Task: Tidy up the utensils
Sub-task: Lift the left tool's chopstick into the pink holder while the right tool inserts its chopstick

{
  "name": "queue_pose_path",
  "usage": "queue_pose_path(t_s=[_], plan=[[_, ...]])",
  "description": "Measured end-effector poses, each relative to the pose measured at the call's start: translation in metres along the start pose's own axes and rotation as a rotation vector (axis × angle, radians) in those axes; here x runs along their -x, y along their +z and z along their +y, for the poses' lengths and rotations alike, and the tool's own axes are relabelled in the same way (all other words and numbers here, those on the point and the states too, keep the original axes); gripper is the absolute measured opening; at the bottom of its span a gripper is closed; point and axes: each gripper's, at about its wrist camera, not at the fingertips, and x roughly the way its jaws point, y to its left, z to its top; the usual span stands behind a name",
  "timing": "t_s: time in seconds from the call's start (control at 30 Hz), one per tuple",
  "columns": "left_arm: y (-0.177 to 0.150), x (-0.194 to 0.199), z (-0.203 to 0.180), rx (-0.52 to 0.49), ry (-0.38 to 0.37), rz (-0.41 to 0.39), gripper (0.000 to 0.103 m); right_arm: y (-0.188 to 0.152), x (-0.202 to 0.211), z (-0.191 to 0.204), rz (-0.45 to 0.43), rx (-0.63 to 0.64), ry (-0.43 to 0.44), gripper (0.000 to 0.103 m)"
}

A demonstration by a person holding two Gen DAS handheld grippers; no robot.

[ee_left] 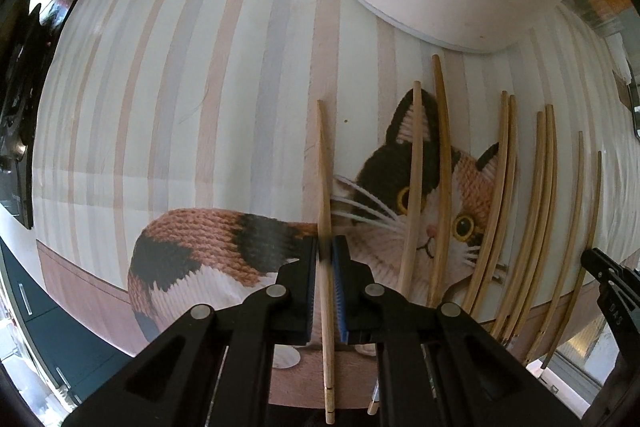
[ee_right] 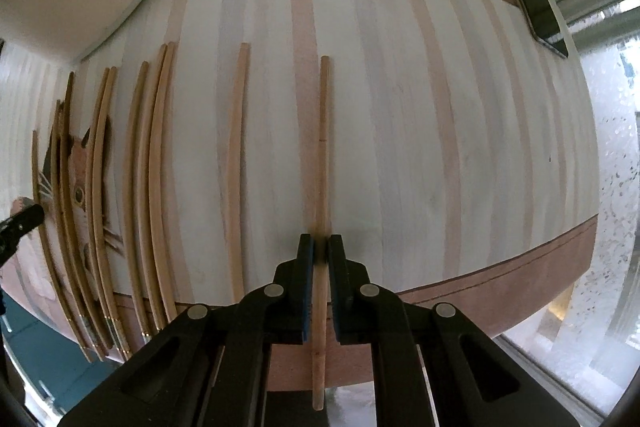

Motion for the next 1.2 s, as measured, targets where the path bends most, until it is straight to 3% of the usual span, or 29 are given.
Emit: queue_pose_path(t_s=[0.13,0.27,0.53,0.73,0.97,1.2], plan=[[-0.007,0.008,-0.006,-0.027,0.070,-0.056,0.004,0.003,0.006,0.009,-0.015,0.013,-0.029,0.008],[-0.009,0.030,-0.001,-0.026,0.104,-0.126,0.004,0.000,0.016,0.004,-0.039,-0.034,0.007,0.007],[-0.004,0.107,0.017,0.035,0.110,-0.311,0.004,0.004,0.082,0.002,-0.188,-0.080,0.061,0.007],[0.006,0.191,0.041,0.120,0.037,-0.486,0.004,-0.007,0.135,0.003,-0.324,-0.098,0.139,0.007],[0.023,0.294,0.059,0.180,-0.077,-0.685,0.004,0.026,0.205,0.003,-0.481,-0.112,0.302,0.007],[0.050,0.371,0.053,0.166,-0.164,-0.811,0.004,0.077,0.276,0.015,-0.626,-0.106,0.439,0.007]])
